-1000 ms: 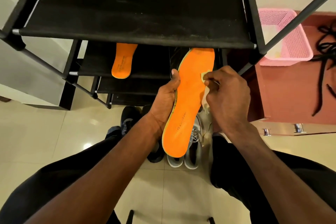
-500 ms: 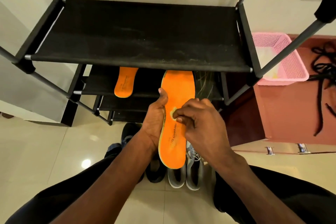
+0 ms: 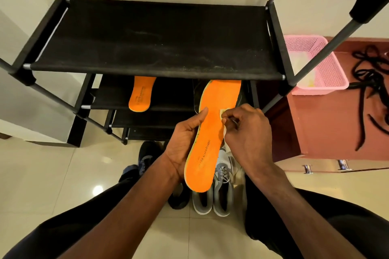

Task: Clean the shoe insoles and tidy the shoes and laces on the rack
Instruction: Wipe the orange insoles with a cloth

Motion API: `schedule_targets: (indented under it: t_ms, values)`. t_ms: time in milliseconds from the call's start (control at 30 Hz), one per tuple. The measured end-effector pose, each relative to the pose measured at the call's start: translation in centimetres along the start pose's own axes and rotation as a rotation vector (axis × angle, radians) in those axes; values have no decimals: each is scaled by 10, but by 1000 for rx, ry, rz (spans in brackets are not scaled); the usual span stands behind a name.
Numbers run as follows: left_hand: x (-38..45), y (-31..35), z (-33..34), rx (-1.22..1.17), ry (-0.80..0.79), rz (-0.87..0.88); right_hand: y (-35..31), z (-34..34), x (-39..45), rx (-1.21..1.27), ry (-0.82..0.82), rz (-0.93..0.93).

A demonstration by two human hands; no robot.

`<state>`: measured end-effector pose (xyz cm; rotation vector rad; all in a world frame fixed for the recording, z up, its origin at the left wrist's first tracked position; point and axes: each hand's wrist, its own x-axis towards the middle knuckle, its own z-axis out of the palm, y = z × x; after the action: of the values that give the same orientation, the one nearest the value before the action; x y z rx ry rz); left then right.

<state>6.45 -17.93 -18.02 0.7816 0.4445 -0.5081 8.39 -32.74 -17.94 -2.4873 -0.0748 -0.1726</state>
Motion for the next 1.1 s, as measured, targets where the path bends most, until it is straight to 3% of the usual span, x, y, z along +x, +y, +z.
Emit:
schedule_targets:
  t_ms: [300, 367, 467, 667, 867, 1100]
  values:
    - [-1, 4, -10, -122, -63, -69, -30, 10, -33, 329, -289, -239]
    - [2, 2, -12, -150, -38, -72, -26, 9, -30, 192, -247, -225]
    - [1, -3, -6, -132, -8, -77, -20, 5, -22, 31, -109, -64]
    - [-3, 1, -4, -172, -107, -85, -37, 5, -35, 279, -248, -221]
    - [-2, 1, 2, -151, 13, -120, -24, -1, -22, 9, -171, -138]
    - [-10, -1, 8, -158, -42, -127, -23, -7, -17, 27, -143, -112]
